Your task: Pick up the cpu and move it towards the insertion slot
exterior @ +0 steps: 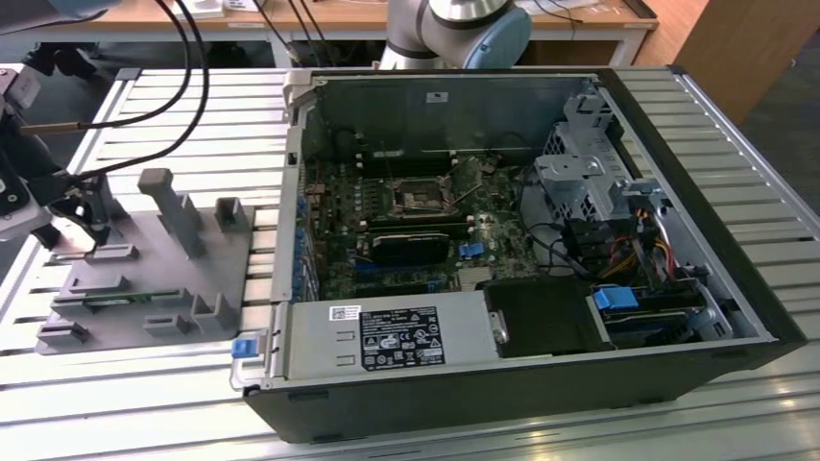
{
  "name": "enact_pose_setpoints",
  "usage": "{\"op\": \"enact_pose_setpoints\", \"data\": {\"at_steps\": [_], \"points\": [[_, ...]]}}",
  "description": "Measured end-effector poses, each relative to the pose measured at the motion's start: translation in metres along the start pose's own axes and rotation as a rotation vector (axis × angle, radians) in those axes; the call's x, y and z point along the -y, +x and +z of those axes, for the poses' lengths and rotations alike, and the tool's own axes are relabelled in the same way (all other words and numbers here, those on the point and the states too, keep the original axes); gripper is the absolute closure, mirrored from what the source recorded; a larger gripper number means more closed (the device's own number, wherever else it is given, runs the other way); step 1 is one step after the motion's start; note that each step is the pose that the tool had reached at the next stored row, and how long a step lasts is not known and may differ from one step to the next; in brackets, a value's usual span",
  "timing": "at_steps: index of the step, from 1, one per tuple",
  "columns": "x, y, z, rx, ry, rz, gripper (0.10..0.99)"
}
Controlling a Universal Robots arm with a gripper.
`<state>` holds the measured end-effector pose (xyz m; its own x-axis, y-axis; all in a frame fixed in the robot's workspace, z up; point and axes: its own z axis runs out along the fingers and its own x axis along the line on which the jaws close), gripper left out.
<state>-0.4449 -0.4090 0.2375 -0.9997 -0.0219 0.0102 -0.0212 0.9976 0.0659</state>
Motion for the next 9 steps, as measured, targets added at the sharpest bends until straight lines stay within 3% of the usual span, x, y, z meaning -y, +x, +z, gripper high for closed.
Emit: {"op": "enact_pose_setpoints", "data": {"at_steps": [9], "points": [[-0.0003,0.0000,-0.0041,0.0001,0.000,0.000,0.541]]}}
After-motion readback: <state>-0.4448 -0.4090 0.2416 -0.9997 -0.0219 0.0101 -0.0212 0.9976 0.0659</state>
